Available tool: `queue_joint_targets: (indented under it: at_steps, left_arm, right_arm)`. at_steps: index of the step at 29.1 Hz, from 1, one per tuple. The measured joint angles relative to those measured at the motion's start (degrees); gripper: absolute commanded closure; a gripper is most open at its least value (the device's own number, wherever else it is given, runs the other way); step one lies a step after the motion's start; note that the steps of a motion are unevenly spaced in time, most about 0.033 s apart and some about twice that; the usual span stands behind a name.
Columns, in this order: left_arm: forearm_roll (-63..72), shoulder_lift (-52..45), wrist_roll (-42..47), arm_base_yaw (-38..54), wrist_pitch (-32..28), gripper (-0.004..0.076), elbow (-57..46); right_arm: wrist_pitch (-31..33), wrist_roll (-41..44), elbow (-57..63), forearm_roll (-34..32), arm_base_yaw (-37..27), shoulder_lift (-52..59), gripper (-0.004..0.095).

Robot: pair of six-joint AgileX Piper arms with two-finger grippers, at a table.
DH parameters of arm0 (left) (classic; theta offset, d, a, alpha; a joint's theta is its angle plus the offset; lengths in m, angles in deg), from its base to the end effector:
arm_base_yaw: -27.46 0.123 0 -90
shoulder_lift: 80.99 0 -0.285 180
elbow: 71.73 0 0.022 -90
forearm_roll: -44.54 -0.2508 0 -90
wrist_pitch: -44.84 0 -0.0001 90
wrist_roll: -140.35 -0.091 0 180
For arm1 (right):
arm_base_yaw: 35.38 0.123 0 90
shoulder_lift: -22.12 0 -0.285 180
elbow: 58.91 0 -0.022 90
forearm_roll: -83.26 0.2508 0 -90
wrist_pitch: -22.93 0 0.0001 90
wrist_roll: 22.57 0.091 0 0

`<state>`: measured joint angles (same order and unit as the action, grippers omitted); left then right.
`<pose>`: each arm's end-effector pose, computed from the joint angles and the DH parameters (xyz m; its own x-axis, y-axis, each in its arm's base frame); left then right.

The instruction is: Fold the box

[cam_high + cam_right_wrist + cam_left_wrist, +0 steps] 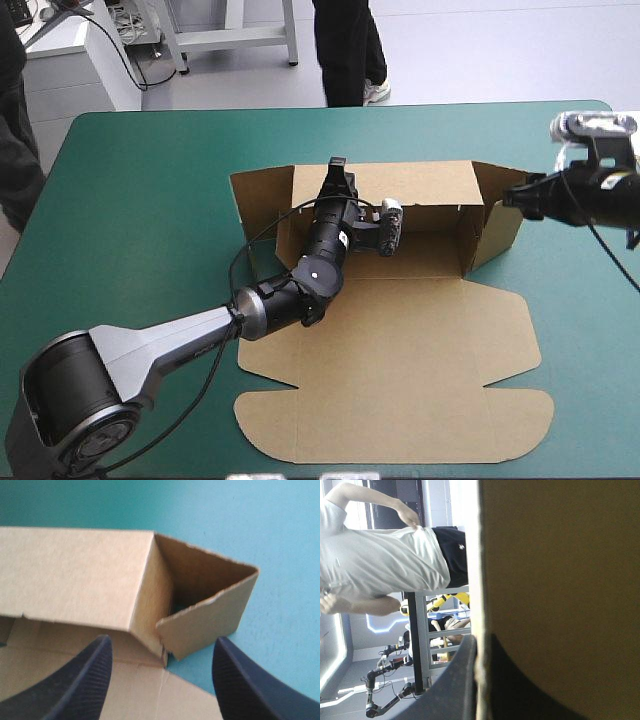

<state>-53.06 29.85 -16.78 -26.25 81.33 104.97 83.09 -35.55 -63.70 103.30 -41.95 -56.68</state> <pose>0.2853 -0.2978 0.2835 0.2678 0.9627 -0.0380 0.2577 -0.0335 0.9657 0.2451 -0.0010 0.4339 -0.6666 0.0316 -0.7447 -0.1396 0.9761 0.1664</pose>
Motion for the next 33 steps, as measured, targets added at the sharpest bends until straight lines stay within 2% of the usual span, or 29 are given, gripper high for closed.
queue_joint_targets:
  at_steps: [13, 22, 33]
  left_arm:
    - [0.0, 0.0, 0.0, 0.0, 0.0, 0.0732, 0.0]
    - [0.0, 0.0, 0.24, 0.0, 0.05, 0.0732, 0.0]
    - [0.0, 0.05, 0.24, 0.0, 0.05, 0.0732, 0.0]
  right_arm:
    - [7.34, 3.0, -31.76, -3.21, 0.0, -30.66, 0.0376]
    - [9.45, 3.0, -34.01, -6.48, 0.0, -38.67, 0.0376]
    - [11.16, -1.31, -34.01, -7.22, 0.0, -39.6, 0.0376]
